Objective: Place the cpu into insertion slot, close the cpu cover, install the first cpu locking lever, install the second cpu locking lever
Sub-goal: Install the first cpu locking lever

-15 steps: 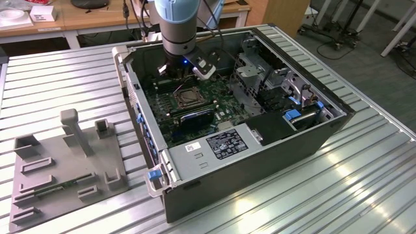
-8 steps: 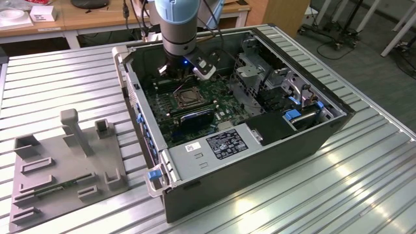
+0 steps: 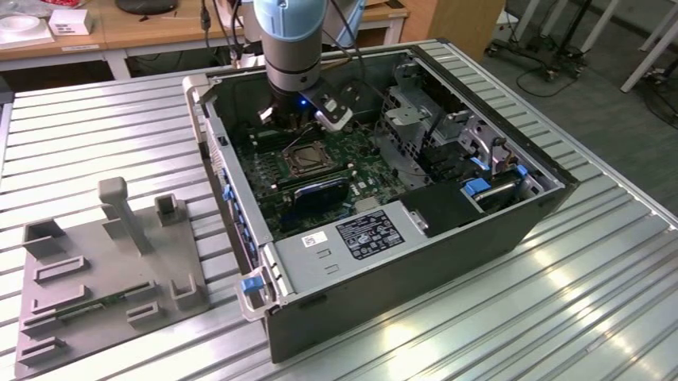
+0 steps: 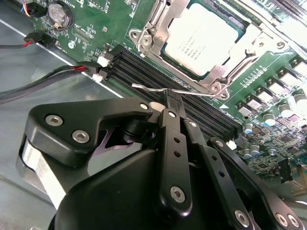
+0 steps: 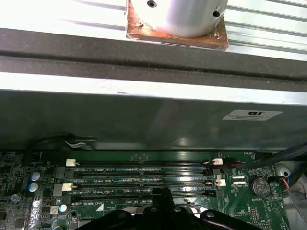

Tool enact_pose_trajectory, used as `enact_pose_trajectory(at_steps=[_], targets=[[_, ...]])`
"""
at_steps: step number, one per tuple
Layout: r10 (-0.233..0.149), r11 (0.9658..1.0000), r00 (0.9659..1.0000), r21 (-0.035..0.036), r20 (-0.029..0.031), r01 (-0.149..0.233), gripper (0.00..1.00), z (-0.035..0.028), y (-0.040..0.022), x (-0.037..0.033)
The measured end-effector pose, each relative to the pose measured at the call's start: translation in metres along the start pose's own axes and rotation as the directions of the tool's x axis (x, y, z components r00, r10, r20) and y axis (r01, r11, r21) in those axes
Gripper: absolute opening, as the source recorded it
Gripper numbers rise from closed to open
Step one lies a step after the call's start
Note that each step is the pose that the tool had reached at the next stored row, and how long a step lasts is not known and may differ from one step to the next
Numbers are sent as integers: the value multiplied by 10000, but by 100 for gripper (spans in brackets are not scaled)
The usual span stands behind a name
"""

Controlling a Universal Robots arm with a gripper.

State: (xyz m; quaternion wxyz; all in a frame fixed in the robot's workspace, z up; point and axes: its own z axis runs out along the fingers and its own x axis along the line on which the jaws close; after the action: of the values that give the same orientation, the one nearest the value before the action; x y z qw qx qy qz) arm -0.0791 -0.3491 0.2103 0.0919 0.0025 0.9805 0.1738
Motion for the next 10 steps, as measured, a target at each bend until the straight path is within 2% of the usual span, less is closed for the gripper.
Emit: enact_pose_trajectory(at_steps=[10], targets=[[-1, 10000, 10000, 3, 1, 1, 11, 18, -6, -6]])
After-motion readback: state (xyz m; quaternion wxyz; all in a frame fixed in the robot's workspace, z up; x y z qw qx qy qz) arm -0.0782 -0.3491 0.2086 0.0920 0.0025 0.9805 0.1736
